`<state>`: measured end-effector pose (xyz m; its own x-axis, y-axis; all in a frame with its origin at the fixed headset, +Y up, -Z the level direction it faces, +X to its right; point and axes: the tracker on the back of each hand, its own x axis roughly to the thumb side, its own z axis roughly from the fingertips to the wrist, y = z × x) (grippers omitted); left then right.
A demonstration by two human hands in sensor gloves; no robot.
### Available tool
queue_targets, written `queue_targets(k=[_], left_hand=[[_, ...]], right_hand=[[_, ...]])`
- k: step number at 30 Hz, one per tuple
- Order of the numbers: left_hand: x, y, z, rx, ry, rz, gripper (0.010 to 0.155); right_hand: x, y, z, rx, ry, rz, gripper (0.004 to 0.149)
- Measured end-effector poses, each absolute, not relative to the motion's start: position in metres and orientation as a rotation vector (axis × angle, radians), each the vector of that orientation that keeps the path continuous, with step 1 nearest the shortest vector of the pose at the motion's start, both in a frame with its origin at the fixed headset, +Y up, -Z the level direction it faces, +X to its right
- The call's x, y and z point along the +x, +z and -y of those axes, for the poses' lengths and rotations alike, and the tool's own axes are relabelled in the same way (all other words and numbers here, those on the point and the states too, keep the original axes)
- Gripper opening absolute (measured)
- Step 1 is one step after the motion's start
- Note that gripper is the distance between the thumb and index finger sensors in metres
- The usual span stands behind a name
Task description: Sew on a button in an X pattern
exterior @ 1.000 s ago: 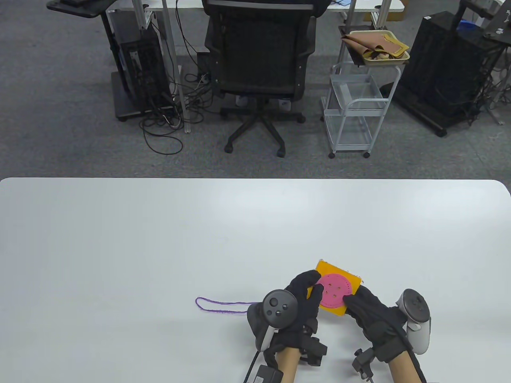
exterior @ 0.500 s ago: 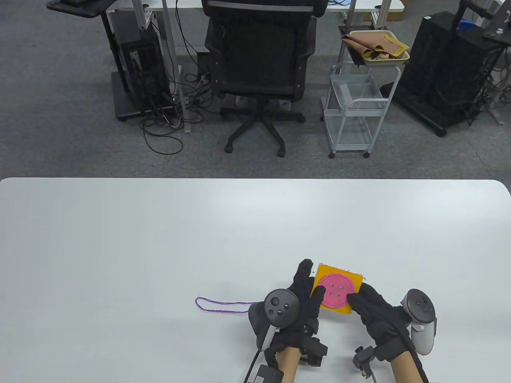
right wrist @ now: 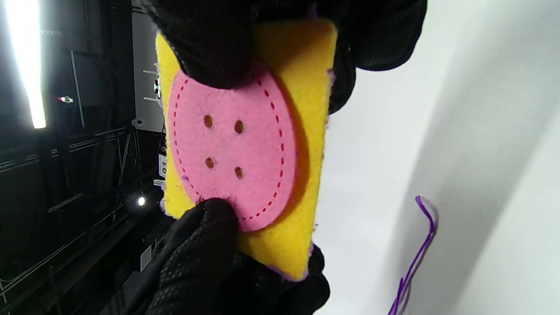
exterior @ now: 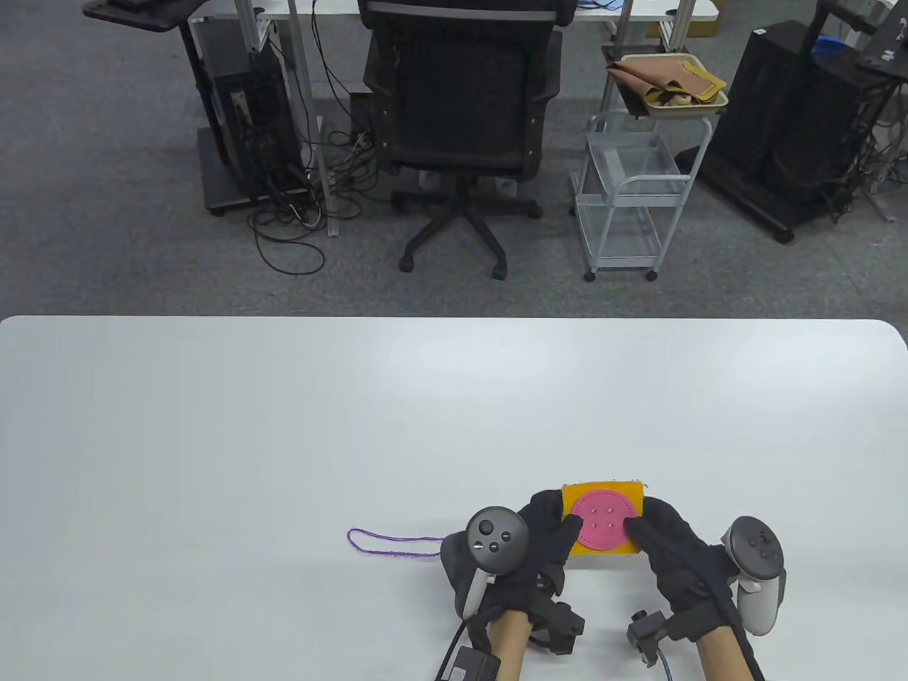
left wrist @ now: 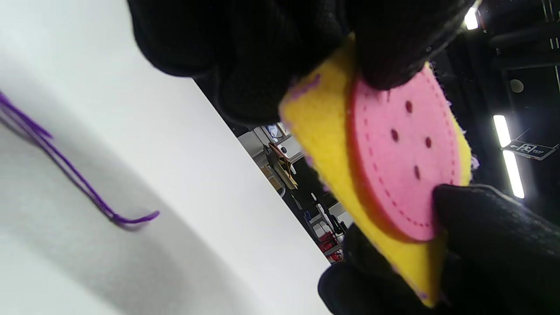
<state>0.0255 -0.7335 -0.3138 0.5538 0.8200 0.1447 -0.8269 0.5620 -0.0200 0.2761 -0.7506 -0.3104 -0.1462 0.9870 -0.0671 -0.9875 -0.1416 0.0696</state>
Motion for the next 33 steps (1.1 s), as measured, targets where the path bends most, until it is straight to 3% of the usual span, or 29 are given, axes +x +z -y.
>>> queue_targets(k=[10, 21, 33], left_hand=[[0.011, -0.315, 0.724, 0.089, 0.805, 0.088, 0.049], [-0.015, -0.325, 0.737, -0.12, 0.44, -0.006, 0.053], [-0.039, -0.332, 0.764, -0.241, 0.285, -0.104, 0.054]], right_hand=[[0.279, -0.31, 0.75, -0.024, 1.697, -0.101, 0.039], [0.28, -0.31, 0.751, -0.033, 1.675, -0.11, 0.039], [0.279, -0.31, 0.751, -0.03, 1.674, -0.118, 0.039]])
